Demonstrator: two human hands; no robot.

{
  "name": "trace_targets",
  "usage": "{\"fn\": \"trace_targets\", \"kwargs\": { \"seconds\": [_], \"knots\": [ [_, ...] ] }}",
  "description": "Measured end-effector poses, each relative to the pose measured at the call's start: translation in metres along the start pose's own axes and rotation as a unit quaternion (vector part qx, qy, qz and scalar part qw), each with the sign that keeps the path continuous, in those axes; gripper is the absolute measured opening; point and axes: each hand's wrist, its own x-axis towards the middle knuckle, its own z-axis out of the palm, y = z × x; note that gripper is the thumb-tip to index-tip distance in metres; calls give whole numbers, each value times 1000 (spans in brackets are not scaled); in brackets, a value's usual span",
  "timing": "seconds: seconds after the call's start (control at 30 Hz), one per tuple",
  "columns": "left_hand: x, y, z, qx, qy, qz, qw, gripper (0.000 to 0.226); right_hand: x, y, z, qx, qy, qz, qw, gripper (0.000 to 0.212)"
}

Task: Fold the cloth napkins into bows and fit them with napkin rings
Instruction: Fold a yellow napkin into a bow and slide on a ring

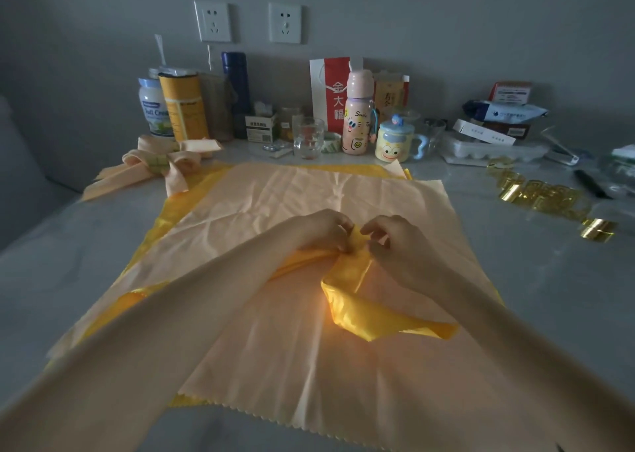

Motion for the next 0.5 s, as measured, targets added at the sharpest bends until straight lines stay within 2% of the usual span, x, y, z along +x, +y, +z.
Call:
{"fn": "trace_targets", "kwargs": {
  "seconds": [0.1,0.3,0.4,0.5],
  "knots": [
    [-2,-2,1,-5,5,8,1000,40,6,4,16,-12,-70,-12,997,22],
    [-11,-4,-16,36,6,-3,999,45,5,0,17,-62,-114,-40,991,32],
    [-21,-18,-34,60,27,-39,997,35,8,-7,13,-111,-145,-48,982,37],
    [-35,-33,-47,100,-3,-90,991,30,18,-17,4,-163,-215,-50,962,43]
  ]
}}
